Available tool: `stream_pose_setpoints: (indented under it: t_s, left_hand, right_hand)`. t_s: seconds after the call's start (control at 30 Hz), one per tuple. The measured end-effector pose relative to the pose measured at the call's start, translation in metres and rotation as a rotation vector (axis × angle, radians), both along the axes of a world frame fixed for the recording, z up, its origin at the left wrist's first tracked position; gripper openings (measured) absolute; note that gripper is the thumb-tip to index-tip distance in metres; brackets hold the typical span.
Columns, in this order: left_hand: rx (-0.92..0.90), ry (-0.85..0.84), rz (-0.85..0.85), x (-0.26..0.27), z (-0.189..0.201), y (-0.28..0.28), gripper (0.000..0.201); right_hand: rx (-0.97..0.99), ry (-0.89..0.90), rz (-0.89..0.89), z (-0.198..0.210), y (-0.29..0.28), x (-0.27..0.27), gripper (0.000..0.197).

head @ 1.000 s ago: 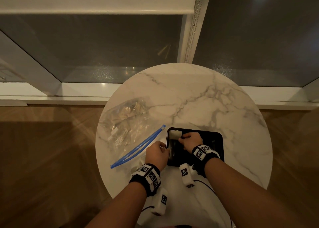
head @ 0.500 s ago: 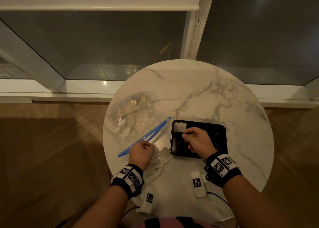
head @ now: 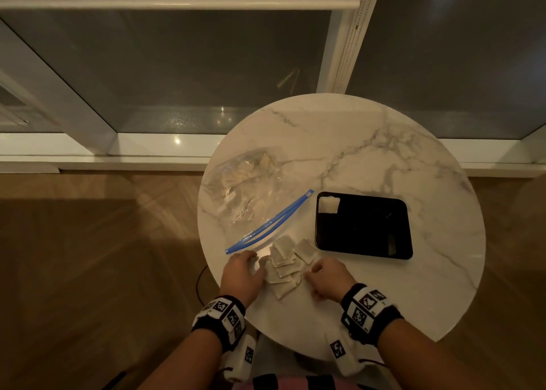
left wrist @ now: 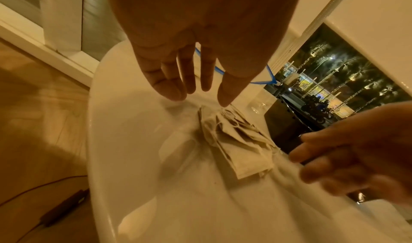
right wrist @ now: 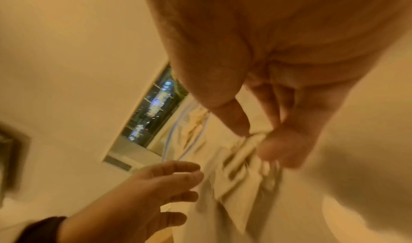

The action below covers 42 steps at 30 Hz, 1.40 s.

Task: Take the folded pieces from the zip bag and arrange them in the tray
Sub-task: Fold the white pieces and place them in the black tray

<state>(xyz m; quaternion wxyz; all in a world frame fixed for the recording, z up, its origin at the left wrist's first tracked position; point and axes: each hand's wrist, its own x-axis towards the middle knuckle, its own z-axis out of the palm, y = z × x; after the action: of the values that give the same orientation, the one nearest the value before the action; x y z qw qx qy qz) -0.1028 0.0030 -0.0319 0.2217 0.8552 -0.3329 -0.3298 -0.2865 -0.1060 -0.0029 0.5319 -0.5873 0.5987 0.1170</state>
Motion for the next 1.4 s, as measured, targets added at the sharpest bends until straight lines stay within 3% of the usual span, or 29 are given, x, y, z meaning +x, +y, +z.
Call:
stream_pose_setpoints:
  t_s: [0.1, 0.17, 0.3, 0.37, 0.43, 0.5, 0.63, 0.73, 0.87, 0.93, 1.03, 1.13, 1.27, 1.4]
  left_hand:
    - [0.044, 0.046, -0.094, 0.000, -0.004, -0.002, 0.046]
    - [0.057, 0.037, -0.132, 0.000, -0.006, -0.002, 0.042]
    - [0.047, 0.021, -0.167, 0.002, -0.010, -0.004, 0.034]
    - [0.034, 0.018, -0.182, 0.003, -0.010, -0.004, 0.031]
    - [0.031, 0.019, -0.185, 0.004, -0.009, -0.003, 0.030]
    - [0.034, 0.030, -0.193, 0.006, -0.009, -0.002, 0.031]
    - [0.026, 0.035, -0.197, 0.009, -0.004, -0.003, 0.026]
    - [0.030, 0.036, -0.210, 0.011, 0.001, -0.004, 0.020]
    - [0.028, 0.126, -0.190, 0.013, 0.008, -0.013, 0.023]
    - [0.010, 0.280, -0.105, 0.012, 0.012, -0.021, 0.034]
    - [0.003, 0.700, 0.089, 0.009, 0.023, -0.035, 0.042]
    - [-0.024, 0.985, 0.085, 0.006, 0.038, -0.044, 0.042]
    - [-0.150, 0.902, -0.048, 0.000, 0.053, -0.054, 0.018]
    - [-0.225, 0.880, -0.002, -0.011, 0.057, -0.066, 0.016]
  right_hand:
    - [0.098, -0.118, -0.523, -0.021, 0.008, 0.006, 0.018]
    - [0.156, -0.218, -0.781, -0.023, 0.007, 0.010, 0.016]
    - [0.154, -0.201, -0.897, -0.035, -0.001, 0.019, 0.017]
    - [0.117, -0.129, -0.878, -0.065, -0.006, 0.016, 0.028]
    - [0.073, -0.061, -0.854, -0.134, -0.019, 0.003, 0.047]
    - [0.097, -0.049, -0.819, -0.146, -0.025, 0.001, 0.045]
    - [0.166, -0.133, -0.816, -0.066, -0.012, 0.025, 0.009]
    - [0.264, -0.177, -0.886, -0.034, 0.000, 0.026, 0.006]
    - [0.321, -0.295, -0.772, -0.001, 0.011, 0.018, 0.004]
    - [0.293, -0.372, -0.685, 0.013, 0.014, 0.016, 0.004]
    - [0.220, -0.491, -0.535, 0.037, 0.010, 0.015, 0.007]
    - [0.086, -0.501, -0.354, 0.054, 0.000, 0.010, 0.013]
    - [-0.082, -0.492, -0.291, 0.061, -0.017, 0.001, 0.008]
    - [-0.144, -0.546, -0.379, 0.060, -0.028, -0.006, 0.010]
